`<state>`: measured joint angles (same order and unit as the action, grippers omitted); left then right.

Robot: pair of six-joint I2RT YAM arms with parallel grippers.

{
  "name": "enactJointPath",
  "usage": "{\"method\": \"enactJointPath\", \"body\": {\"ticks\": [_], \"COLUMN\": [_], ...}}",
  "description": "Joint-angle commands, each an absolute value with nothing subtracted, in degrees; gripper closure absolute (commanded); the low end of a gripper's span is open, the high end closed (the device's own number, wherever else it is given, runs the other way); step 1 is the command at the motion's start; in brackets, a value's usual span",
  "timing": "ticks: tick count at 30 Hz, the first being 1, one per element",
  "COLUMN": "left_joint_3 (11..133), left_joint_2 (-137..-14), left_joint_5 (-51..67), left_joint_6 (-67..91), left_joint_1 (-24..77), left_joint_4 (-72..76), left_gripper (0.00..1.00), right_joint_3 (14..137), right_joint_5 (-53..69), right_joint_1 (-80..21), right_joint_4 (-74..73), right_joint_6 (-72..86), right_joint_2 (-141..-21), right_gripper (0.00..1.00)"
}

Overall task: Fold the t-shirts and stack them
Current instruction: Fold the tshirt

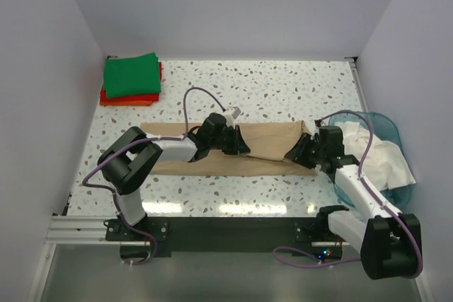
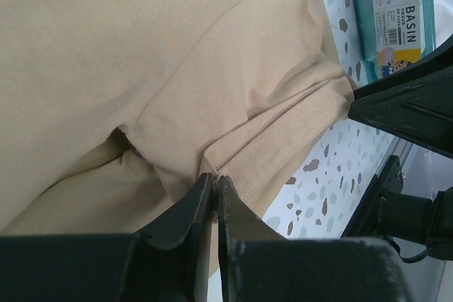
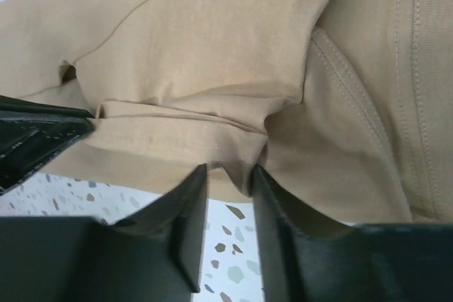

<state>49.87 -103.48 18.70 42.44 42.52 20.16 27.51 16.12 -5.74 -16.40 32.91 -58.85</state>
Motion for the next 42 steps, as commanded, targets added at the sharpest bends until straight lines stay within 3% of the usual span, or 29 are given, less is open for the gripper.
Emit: {"method": "enactJointPath", "body": {"ticks": [1, 5, 15, 29, 34, 42], "left_joint_3": [49.5, 49.9, 51.1, 60.3, 65.1, 62.8], "left_joint_2": [-100.9, -100.8, -99.6, -100.3, -104.8, -109.0], "left_joint_5": [19.1, 19.5, 18.5, 11.3, 8.9, 8.3], "left_joint_6": [42.1, 41.7, 40.3, 39.0, 38.0, 38.6], "left_joint_1": [42.7, 42.7, 42.7, 41.7, 41.5, 41.3], "left_joint_4": [22.9, 22.5, 18.5, 7.8, 3.0, 3.5], "left_gripper": [0.89, 0.80, 0.65, 0.66, 0.68, 0.76], "right_joint_3": [27.8, 29.3, 33.0, 35.2, 29.4, 29.5], "right_joint_5": [17.1, 17.0, 14.2, 9.4, 7.3, 5.5], "right_joint_1": [-6.0, -6.0, -6.0, -12.7, -13.2, -13.1], "right_joint_4": [-16.9, -18.8, -22.4, -14.5, -14.1, -18.4], "right_joint_6": [33.5, 33.2, 32.7, 35.9, 37.4, 37.9], "right_joint_2": [-56.2, -55.4, -55.3, -69.3, -68.4, -65.6], "right_gripper": [0.58, 0.46, 0.44, 0.51, 0.53, 0.53]}}
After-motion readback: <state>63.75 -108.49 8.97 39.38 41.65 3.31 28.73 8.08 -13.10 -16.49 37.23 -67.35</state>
